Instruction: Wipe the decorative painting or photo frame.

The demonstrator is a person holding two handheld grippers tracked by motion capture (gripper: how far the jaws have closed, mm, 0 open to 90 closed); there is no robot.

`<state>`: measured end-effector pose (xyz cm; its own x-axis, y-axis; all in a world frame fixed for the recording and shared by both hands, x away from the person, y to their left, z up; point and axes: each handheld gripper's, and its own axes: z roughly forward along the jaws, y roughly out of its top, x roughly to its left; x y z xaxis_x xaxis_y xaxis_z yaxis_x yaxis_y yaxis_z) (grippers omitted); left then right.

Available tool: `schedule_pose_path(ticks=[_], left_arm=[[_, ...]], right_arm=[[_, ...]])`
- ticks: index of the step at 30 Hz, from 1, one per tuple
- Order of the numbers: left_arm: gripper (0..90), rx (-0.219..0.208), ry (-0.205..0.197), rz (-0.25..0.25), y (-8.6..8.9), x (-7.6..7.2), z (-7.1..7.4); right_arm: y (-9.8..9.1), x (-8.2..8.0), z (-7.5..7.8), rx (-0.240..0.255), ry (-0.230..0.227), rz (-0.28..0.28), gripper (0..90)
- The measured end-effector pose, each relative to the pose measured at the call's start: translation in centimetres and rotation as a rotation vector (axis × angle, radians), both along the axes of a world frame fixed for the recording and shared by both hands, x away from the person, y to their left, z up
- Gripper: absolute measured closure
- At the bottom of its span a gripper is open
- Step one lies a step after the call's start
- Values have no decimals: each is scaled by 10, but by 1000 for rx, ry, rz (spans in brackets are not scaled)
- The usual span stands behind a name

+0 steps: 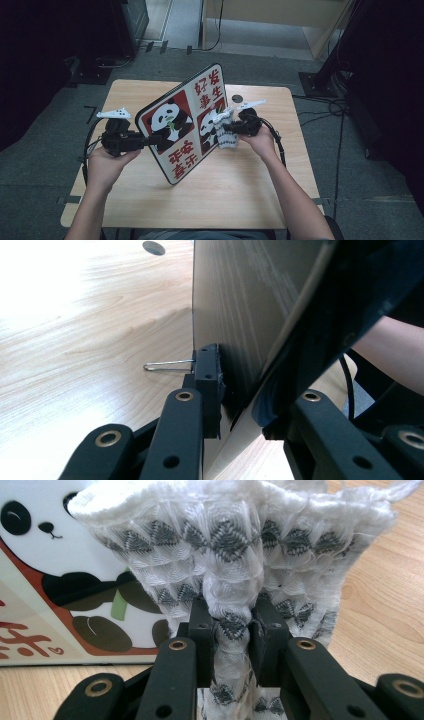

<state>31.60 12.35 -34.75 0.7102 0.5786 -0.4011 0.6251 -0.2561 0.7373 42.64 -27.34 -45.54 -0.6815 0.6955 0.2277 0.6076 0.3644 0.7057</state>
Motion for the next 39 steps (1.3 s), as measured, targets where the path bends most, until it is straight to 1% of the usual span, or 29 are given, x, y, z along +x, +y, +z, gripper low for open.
schedule_pose_path(ticks=[6, 11, 13, 20, 23, 26, 27, 30, 32, 33, 35, 39], left_arm=[[757, 3, -1, -5, 0, 0, 0], [755, 3, 0, -5, -1, 0, 0], [754, 4, 0, -6, -1, 0, 0], [755, 5, 0, -5, -1, 0, 0], [754, 0, 3, -4, 0, 0, -1], [753, -1, 4, -3, 0, 0, -1], [753, -1, 4, -3, 0, 0, 0], [753, -1, 4, -2, 0, 0, -1], [754, -1, 4, -3, 0, 0, -1], [753, -2, 4, -2, 0, 0, -1], [752, -3, 6, -2, 1, 0, -1], [754, -2, 2, 1, 0, 0, -1]], right_arm=[[1, 0, -7, -11, 20, 1, 759], [1, 0, -16, -29, 38, 3, 759], [0, 0, -16, -22, 50, -3, 759], [-1, 1, -13, -29, 52, 3, 761], [-3, 0, -7, -24, 48, 5, 769], [-5, -2, 1, -26, 34, 4, 776], [-6, -2, 4, -22, 26, 7, 778], [-8, -4, 14, 1, 21, 3, 782], [-8, -6, 21, 28, -4, 2, 786], [-8, -7, 25, 37, -10, 7, 788], [-6, -8, 33, 35, -11, 13, 788], [-3, -12, 51, 55, -53, 25, 787]])
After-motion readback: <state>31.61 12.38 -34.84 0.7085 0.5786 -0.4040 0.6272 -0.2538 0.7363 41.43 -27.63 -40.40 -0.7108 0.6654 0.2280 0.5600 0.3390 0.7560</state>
